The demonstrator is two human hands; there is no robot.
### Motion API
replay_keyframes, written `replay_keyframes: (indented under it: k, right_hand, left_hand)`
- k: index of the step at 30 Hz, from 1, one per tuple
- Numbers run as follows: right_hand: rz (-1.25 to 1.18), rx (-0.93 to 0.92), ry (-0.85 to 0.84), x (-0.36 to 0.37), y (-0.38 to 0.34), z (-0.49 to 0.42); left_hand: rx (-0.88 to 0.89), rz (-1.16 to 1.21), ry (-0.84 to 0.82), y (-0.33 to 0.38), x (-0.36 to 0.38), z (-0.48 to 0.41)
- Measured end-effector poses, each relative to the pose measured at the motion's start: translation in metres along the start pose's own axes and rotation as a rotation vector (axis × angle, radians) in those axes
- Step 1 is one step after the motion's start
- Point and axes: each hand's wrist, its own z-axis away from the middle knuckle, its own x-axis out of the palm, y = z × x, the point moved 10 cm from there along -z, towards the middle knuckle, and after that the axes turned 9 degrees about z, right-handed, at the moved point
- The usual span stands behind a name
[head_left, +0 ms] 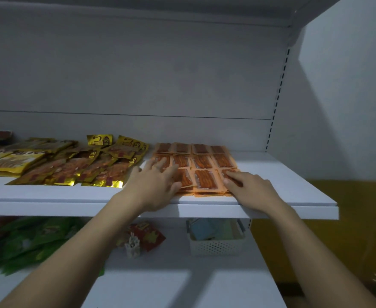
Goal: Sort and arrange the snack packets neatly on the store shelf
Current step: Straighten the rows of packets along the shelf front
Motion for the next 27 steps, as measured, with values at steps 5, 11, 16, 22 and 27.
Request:
replay_keyframes:
  k: [5,11,16,22,27]
  right_hand:
    - [0.030,-0.013,0.077,0.002,0.000,0.006]
    - [0.046,-0.006,0.081,0.007,0.006,0.005]
    - [0.043,-0.011,0.076,0.008,0.005,0.004]
    - [0.054,-0.149,0.188,-0.016,-0.040,0.014]
    - [0.051,-0.299,0.103,-0.014,-0.076,0.007]
  left_hand:
    - [0.198,0.061,0.010,0.041,0.007,-0.008]
    - [0.244,0.169,0.032,0.035,0.003,-0.003]
    - [0.200,0.159,0.042,0.032,0.005,-0.002]
    - [0.204,0.103,0.106,0.028,0.008,0.005]
    - [0.094,0.186,0.144,-0.011,-0.004,0.010]
